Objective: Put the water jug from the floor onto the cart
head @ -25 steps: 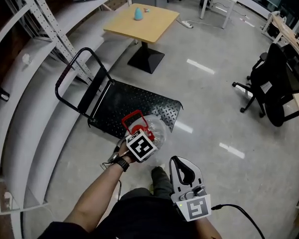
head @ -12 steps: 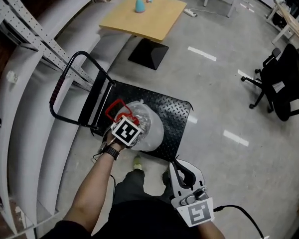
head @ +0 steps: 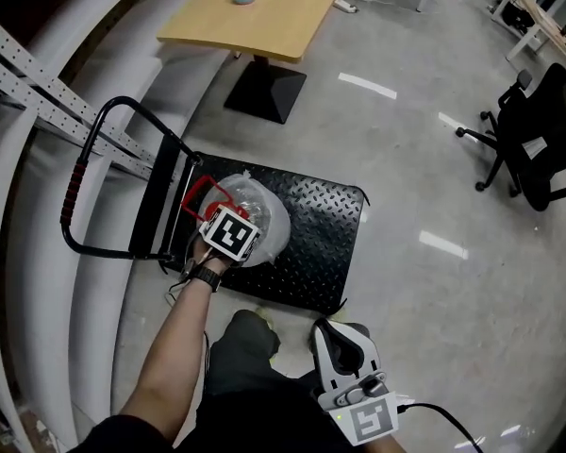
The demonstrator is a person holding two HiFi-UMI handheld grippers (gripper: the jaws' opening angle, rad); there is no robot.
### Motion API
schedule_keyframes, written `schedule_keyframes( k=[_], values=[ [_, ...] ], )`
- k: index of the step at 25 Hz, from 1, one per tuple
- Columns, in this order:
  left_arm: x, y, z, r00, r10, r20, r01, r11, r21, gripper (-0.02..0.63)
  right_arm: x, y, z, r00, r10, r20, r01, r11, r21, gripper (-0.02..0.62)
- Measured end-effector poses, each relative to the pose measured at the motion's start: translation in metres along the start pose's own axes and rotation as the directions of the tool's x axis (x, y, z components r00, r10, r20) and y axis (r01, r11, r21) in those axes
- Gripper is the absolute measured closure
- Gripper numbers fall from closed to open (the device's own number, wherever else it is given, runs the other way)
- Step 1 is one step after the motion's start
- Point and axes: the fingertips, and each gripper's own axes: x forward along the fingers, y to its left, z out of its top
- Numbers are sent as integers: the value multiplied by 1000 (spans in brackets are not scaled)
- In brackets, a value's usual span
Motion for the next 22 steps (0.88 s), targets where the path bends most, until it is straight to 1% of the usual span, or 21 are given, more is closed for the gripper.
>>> schedule_keyframes(
  k=[4, 7, 11, 14, 16, 18, 20, 22],
  values=[
    [51, -2, 10, 1000, -14, 14, 14, 1000, -4, 604, 7, -17, -30, 1000, -23, -3, 23, 1000, 19, 591],
    [74, -9, 26, 998, -30, 58, 29, 1000, 3, 604, 9, -29, -47, 999, -36, -2, 36, 999, 34, 591],
    [99, -31, 55, 994, -63, 94, 61, 998, 27, 603, 12, -32, -49, 1000, -30, -2, 30, 999, 39, 591],
    [110, -42, 63, 991, -58, 123, 54, 998, 36, 594, 16, -29, -44, 1000, -18, -3, 18, 999, 39, 591],
    [107, -44, 58, 990, -56, 131, 51, 998, 44, 588, 19, -27, -42, 1000, -8, -4, 9, 999, 40, 591],
    [98, -42, 45, 991, -61, 118, 57, 998, 41, 529, 21, -26, -40, 1000, 1, -4, -1, 999, 41, 591],
    [81, -40, 22, 993, -68, 93, 65, 997, 34, 508, 24, -26, -40, 1000, 10, -4, -9, 999, 43, 591],
    [56, -35, 5, 994, -53, 99, 50, 998, 31, 508, 27, -25, -39, 1000, 17, -4, -17, 999, 45, 591]
  ],
)
